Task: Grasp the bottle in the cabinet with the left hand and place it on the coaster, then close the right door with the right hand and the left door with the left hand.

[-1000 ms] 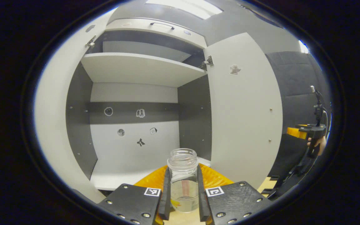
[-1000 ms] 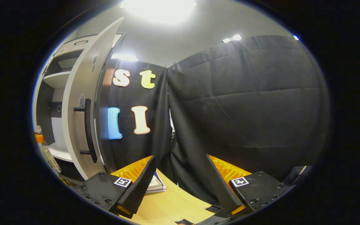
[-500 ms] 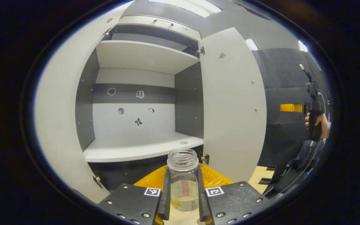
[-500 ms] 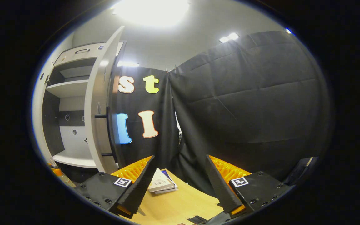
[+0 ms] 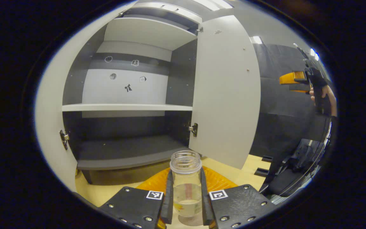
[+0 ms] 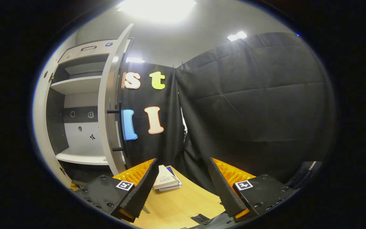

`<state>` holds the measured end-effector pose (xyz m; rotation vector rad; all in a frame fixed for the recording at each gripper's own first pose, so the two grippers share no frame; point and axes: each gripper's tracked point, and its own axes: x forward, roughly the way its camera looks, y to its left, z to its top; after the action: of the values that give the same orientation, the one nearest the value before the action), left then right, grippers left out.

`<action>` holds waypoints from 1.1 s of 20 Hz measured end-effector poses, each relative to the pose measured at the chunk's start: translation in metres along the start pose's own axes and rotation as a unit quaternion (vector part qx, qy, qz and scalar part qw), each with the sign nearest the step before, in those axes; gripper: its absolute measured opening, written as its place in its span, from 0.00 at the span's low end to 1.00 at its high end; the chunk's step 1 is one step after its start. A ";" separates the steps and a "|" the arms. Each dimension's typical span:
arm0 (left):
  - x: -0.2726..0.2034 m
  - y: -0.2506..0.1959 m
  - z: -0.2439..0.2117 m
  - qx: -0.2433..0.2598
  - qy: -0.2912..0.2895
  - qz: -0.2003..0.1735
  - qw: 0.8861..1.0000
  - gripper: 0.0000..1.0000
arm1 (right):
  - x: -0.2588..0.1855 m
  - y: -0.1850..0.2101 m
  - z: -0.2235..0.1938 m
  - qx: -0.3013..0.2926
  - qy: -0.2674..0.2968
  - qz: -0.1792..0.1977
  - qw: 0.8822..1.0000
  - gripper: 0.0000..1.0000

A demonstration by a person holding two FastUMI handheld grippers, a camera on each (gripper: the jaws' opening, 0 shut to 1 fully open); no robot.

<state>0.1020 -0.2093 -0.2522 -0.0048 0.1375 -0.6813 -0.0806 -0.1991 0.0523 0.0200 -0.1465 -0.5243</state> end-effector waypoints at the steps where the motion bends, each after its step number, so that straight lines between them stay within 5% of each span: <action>1: 0.002 -0.003 -0.011 0.004 0.007 -0.002 1.000 0.31 | 0.000 -0.001 -0.003 -0.004 0.007 -0.001 1.000 1.00; 2: 0.003 -0.008 -0.018 0.005 0.012 -0.005 1.000 0.38 | 0.000 -0.003 -0.006 -0.004 0.014 -0.005 1.000 1.00; 7: 0.006 -0.019 -0.048 0.012 0.027 -0.008 1.000 0.36 | 0.002 -0.006 -0.011 0.014 0.033 -0.019 0.999 0.99; 12: -0.002 -0.028 -0.057 0.018 0.026 -0.006 0.999 0.45 | 0.009 0.007 -0.005 0.020 0.032 -0.008 0.999 0.96; 18: -0.017 -0.036 -0.058 0.012 0.027 -0.009 1.000 0.42 | 0.013 0.023 -0.002 0.016 0.030 0.006 0.999 0.99; 21: -0.025 -0.036 -0.057 0.011 0.028 -0.002 1.000 0.80 | 0.013 0.028 -0.006 0.010 0.040 0.013 0.999 1.00; 22: -0.028 -0.036 -0.054 0.009 0.026 0.001 1.000 0.80 | 0.013 0.028 -0.008 0.006 0.042 0.013 0.999 0.99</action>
<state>0.0511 -0.2172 -0.3005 0.0308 0.1819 -0.6810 -0.0547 -0.1817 0.0482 0.0520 -0.0681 -0.4952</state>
